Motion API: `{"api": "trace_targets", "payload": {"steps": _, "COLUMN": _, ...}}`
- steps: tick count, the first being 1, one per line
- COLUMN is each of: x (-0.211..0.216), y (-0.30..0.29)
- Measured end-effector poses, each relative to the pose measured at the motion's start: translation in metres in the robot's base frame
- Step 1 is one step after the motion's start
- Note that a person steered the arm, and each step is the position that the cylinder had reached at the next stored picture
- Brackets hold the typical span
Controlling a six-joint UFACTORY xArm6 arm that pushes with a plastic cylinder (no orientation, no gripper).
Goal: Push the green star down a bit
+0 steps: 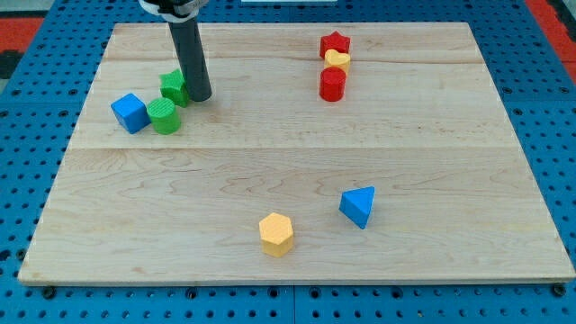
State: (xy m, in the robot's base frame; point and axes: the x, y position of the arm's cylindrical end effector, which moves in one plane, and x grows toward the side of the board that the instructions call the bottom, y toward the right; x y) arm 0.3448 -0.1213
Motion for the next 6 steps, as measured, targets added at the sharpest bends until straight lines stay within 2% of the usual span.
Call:
{"api": "trace_targets", "payload": {"steps": 1, "x": -0.034, "y": -0.009}}
{"api": "trace_targets", "payload": {"steps": 3, "x": -0.036, "y": -0.116}}
{"api": "trace_targets", "payload": {"steps": 4, "x": -0.055, "y": -0.114}}
{"api": "trace_targets", "payload": {"steps": 5, "x": -0.065, "y": -0.069}}
{"api": "trace_targets", "payload": {"steps": 6, "x": -0.057, "y": -0.042}}
